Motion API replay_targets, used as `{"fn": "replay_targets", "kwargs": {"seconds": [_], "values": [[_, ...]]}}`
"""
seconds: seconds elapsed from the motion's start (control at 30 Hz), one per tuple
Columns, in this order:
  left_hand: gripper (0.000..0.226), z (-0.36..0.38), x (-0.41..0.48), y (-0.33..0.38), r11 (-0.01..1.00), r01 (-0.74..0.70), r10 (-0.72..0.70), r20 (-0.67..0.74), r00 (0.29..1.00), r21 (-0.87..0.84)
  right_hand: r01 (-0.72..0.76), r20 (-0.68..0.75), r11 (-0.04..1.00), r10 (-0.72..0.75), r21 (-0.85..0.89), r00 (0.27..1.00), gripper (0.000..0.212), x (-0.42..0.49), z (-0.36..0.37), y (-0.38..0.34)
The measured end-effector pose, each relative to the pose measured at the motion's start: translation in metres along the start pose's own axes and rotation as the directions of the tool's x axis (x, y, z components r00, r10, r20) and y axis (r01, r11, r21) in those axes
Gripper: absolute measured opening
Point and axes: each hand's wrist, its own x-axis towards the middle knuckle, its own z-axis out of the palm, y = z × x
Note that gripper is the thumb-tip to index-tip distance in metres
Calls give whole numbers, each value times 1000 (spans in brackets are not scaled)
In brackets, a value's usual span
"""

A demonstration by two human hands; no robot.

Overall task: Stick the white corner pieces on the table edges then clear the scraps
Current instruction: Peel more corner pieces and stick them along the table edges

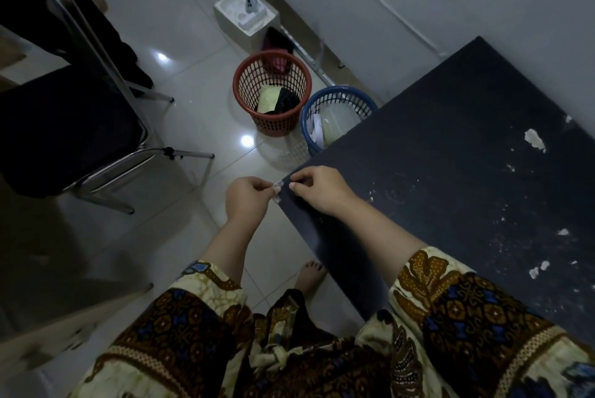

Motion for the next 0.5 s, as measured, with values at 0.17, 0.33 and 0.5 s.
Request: {"fn": "replay_targets", "kwargs": {"seconds": [0.17,0.33,0.5], "values": [[14,-2,6,-2,993,-49,47,18,999,107,22,-15,1000,-23,-9,1000,30,3,7,-1],[17,-7,12,-3,986,-123,112,103,988,110,84,-15,994,-85,-64,996,32,6,11,-2],[18,-6,18,-10,964,-212,188,153,970,163,88,-33,991,-92,-98,995,28,9,18,1]]}}
